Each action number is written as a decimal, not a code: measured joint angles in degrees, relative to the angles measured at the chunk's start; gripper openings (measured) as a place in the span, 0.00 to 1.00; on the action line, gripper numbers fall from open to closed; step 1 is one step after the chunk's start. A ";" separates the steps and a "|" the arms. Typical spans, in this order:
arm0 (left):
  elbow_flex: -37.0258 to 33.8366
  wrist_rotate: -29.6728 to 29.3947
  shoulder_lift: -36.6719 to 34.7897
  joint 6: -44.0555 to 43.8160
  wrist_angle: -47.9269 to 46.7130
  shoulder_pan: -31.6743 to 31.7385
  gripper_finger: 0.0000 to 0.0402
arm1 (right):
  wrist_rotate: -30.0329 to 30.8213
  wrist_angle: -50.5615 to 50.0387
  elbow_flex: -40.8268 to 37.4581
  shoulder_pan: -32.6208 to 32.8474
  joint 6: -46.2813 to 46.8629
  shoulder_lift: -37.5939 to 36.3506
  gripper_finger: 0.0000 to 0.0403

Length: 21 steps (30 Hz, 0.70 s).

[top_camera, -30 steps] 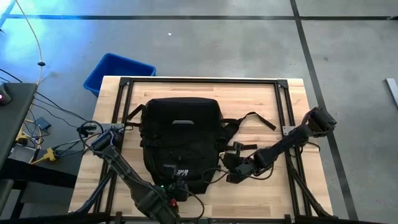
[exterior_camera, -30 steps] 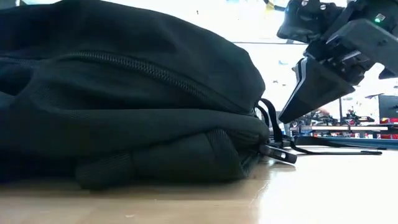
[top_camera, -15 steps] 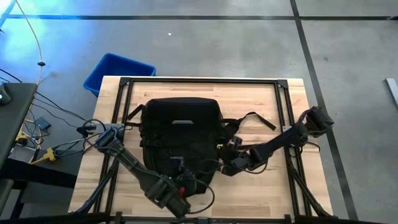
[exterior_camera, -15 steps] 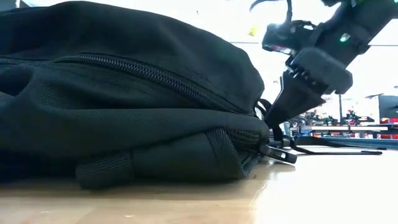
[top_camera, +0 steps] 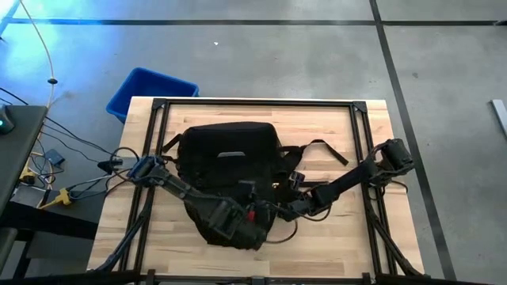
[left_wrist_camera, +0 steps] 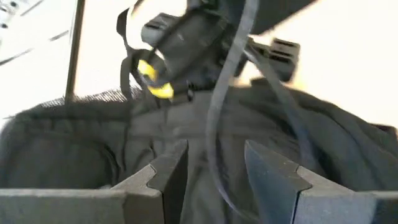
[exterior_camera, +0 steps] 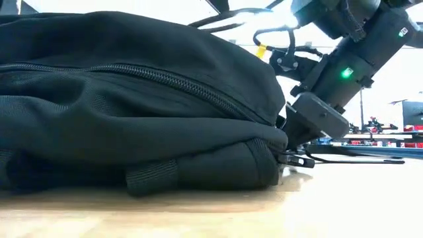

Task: Unpack backpack
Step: Open the backpack

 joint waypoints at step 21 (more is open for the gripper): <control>0.02 2.43 8.52 6.14 3.23 24.96 0.34 | 1.42 -4.53 0.04 12.29 -1.58 -2.71 0.00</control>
